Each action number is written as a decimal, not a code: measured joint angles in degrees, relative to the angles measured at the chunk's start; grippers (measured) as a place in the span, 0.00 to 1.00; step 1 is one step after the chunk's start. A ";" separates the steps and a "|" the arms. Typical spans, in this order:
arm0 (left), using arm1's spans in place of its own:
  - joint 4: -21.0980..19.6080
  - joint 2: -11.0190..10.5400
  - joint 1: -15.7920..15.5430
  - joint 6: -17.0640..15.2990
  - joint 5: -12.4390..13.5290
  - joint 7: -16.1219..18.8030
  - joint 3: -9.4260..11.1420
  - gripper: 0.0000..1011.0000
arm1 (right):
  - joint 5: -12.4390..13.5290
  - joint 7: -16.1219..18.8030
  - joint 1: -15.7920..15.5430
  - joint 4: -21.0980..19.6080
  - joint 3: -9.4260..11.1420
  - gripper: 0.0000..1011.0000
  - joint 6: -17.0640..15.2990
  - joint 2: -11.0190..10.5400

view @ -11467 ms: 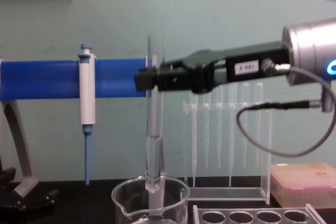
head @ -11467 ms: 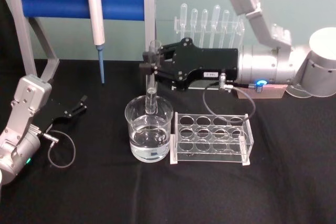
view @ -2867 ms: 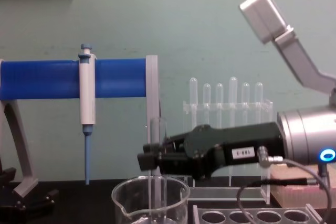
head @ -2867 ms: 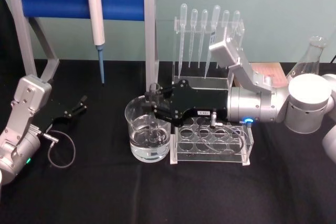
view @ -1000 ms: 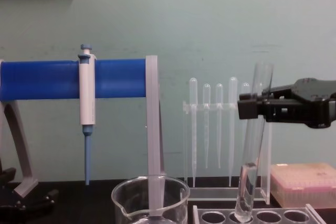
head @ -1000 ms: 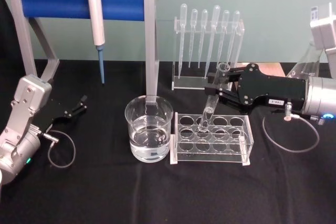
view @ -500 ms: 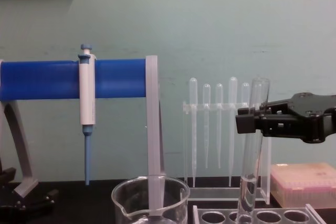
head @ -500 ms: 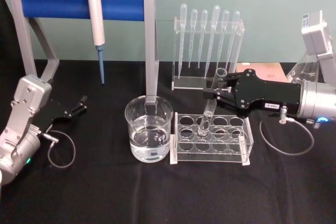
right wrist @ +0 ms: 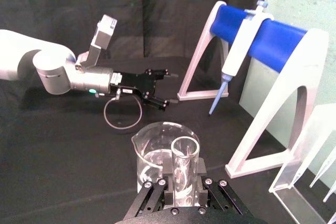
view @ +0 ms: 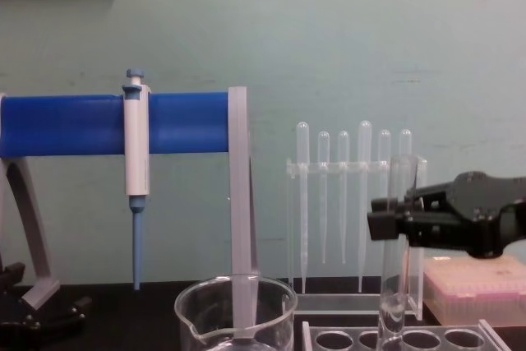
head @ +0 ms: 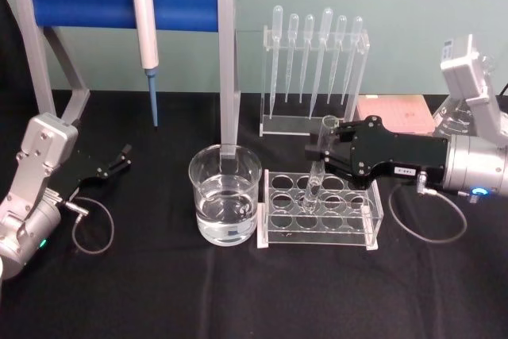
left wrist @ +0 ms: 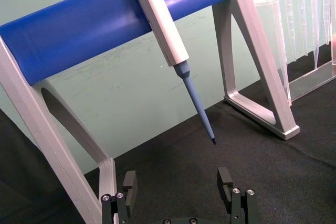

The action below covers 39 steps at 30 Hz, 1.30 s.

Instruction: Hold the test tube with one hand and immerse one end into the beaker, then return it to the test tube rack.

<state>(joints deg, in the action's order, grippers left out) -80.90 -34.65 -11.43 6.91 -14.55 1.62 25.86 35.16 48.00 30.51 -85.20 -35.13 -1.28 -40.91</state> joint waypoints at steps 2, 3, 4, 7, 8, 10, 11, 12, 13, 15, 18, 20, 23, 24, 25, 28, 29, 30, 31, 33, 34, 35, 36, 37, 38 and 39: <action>0.00 0.00 0.00 0.00 0.00 0.00 0.00 0.99 | -0.41 -0.02 -0.29 0.27 -0.14 0.24 0.20 0.21; 0.00 0.00 0.00 0.00 0.00 0.00 0.00 0.99 | -0.67 -0.03 -0.50 0.54 -0.24 0.24 0.42 0.44; 0.00 0.00 0.00 0.00 0.00 0.00 0.00 0.99 | -0.79 -0.03 -0.60 0.65 -0.27 0.24 0.52 0.53; 0.00 0.00 0.00 0.00 0.00 0.00 0.00 0.99 | -1.31 -0.06 -1.12 1.08 -0.40 0.24 1.13 0.97; 0.00 0.00 0.00 0.00 0.00 0.00 0.00 0.99 | -1.43 -0.09 -1.24 1.16 -0.40 0.24 1.28 1.07; 0.00 0.00 0.00 0.00 0.00 0.00 0.00 0.99 | -1.70 -0.14 -1.44 1.34 -0.41 0.24 1.58 1.26; 0.00 0.00 0.00 0.00 0.00 0.00 0.00 0.99 | -1.96 -0.17 -1.62 1.54 -0.41 0.24 1.85 1.43; 0.00 0.00 0.00 0.00 0.00 0.00 0.00 0.99 | -2.13 -0.21 -1.70 1.63 -0.41 0.24 1.98 1.51; 0.00 0.00 0.00 0.00 0.00 0.00 0.00 0.99 | -2.39 -0.28 -1.84 1.75 -0.42 0.24 2.17 1.67; 0.00 0.00 0.00 0.00 0.00 0.00 0.00 0.99 | -2.71 -0.43 -1.98 1.90 -0.41 0.24 2.36 1.82; 0.00 0.00 0.00 0.00 0.00 0.00 0.00 0.99 | -3.33 -0.66 -2.27 2.17 -0.34 0.24 2.76 2.08; 0.00 0.00 0.00 0.00 0.00 0.00 0.00 0.99 | -3.72 -0.88 -2.46 2.39 -0.21 0.24 2.99 2.30; 0.00 0.00 0.00 0.00 0.00 0.00 0.00 0.99 | -4.06 -1.04 -2.67 2.66 0.01 0.24 3.24 2.55; 0.00 0.00 0.00 0.00 0.00 0.00 0.00 0.99 | -4.11 -1.06 -2.73 2.72 0.08 0.24 3.32 2.60; 0.00 0.00 0.00 0.00 0.00 0.00 0.00 0.99 | -4.20 -1.11 -2.89 2.78 0.22 0.24 3.42 2.71; 0.00 0.00 0.00 0.00 0.00 0.00 0.00 0.99 | -4.33 -1.15 -3.11 2.85 0.40 0.24 3.56 2.87; 0.00 0.00 0.00 0.00 0.00 0.00 0.00 0.99 | -4.36 -1.15 -3.16 2.87 0.44 0.24 3.59 2.91; 0.00 0.00 0.00 0.00 0.00 0.00 0.00 0.99 | -4.43 -1.15 -3.25 2.93 0.53 0.24 3.63 3.00; 0.00 0.00 0.00 0.00 0.00 0.00 0.00 0.99 | -4.45 -1.15 -3.29 2.96 0.57 0.24 3.64 3.04; 0.00 0.00 0.00 0.00 0.00 0.00 0.00 0.99 | -4.51 -1.15 -3.45 3.03 0.74 0.24 3.62 3.19; 0.00 0.00 0.00 0.00 0.00 0.00 0.00 0.99 | -4.51 -1.15 -3.45 3.03 0.74 0.24 3.62 3.19; 0.00 0.00 0.00 0.00 0.00 0.00 0.00 0.99 | -4.52 -1.15 -3.49 3.05 0.75 0.24 3.60 3.21; 0.00 0.00 0.00 0.00 0.00 0.00 0.00 0.99 | -4.51 -1.14 -3.48 3.05 0.76 0.24 3.60 3.20; 0.00 0.00 0.00 0.00 0.00 0.00 0.00 0.99 | -4.52 -1.14 -3.48 3.05 0.76 0.24 3.60 3.20; 0.00 0.00 0.00 0.00 0.00 0.00 0.00 0.99 | -4.52 -1.14 -3.46 3.05 0.76 0.24 3.60 3.19; 0.00 0.00 0.00 0.00 0.00 0.00 0.00 0.99 | -4.52 -1.14 -3.46 3.05 0.76 0.24 3.60 3.18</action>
<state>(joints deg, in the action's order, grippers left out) -80.90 -34.64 -11.43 6.91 -14.55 1.62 25.86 30.64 46.87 27.05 -82.14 -34.37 2.31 -37.72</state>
